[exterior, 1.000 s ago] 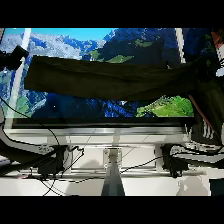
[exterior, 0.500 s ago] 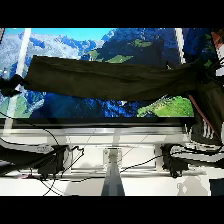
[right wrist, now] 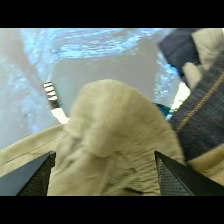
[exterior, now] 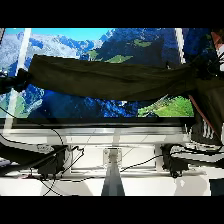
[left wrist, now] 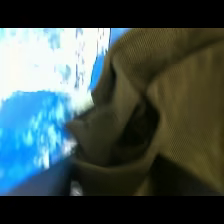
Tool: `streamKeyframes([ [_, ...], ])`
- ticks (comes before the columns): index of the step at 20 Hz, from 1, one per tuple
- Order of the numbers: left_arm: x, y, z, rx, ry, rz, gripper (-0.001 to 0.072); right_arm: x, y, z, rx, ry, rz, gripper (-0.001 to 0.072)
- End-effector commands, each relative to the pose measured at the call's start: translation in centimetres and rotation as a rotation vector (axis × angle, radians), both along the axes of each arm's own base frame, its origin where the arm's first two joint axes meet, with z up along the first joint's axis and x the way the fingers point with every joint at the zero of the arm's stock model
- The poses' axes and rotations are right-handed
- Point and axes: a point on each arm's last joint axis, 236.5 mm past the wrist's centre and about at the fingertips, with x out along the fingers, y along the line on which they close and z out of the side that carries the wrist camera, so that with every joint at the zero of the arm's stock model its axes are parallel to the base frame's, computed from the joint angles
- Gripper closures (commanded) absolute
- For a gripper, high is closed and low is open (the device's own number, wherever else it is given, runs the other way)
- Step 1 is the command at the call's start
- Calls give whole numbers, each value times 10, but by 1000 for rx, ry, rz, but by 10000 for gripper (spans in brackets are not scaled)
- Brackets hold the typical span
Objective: Fold the clothes and pants, and hang the long-sleeved shirts on hangers.
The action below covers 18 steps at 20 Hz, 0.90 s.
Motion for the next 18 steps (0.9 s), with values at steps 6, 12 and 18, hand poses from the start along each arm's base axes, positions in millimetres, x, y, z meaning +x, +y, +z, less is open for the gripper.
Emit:
streamKeyframes([
  [6,46,4,103,242,-209,-169,678,47,103,72,-113,-125,330,459],
  [12,12,-47,237,307,-357,-309,678,69,244,85,-84,-267,519,686],
  [18,-41,-110,335,383,-487,-431,678,59,423,76,174,-296,641,686],
])
